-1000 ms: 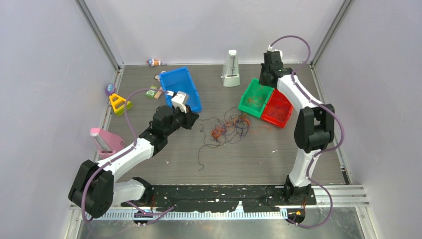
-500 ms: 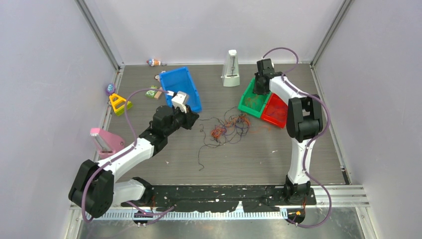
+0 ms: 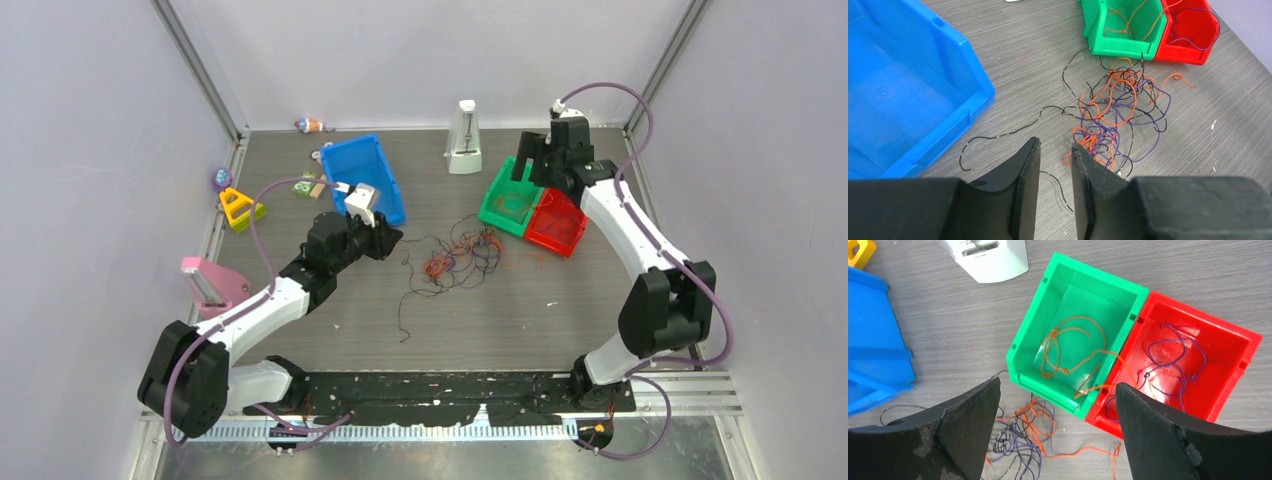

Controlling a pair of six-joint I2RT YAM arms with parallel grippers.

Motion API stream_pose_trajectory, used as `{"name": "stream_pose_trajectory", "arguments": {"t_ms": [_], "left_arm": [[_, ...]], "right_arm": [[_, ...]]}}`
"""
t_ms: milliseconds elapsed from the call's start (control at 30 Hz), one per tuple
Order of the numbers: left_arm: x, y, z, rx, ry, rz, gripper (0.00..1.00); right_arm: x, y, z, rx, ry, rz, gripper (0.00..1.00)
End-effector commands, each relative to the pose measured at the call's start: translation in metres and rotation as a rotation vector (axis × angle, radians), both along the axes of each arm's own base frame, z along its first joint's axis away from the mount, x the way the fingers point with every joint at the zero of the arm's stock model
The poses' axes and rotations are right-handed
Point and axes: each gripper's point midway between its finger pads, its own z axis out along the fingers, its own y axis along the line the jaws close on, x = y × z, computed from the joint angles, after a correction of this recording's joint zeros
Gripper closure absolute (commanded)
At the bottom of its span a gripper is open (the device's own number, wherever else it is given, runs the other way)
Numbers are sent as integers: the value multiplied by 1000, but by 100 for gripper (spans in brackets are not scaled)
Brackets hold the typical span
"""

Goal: Untangle the cables
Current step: Place the cable in the bin, then untie the cable.

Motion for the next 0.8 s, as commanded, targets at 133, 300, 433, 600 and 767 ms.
{"name": "stream_pose_trajectory", "arguments": {"t_ms": [133,300,433,600,767], "left_arm": [[6,-1,14,-14,-55,3,51],[7,-7,10,-24,-36,-21,17],[7,-19,5,-22,-1,-66,12],[7,-34,-5,-6,54,-123,11],[8,-39,-11,8,89,-142,10]], "right_arm": [[-49,23,-11,17,14,107,8],[-75,22,-25,43,39,94,11],[-99,52,-32,171,24,204,14],[-112,73,-59,143,39,296,18],[-101,79,-88,121,83,278,33]]}}
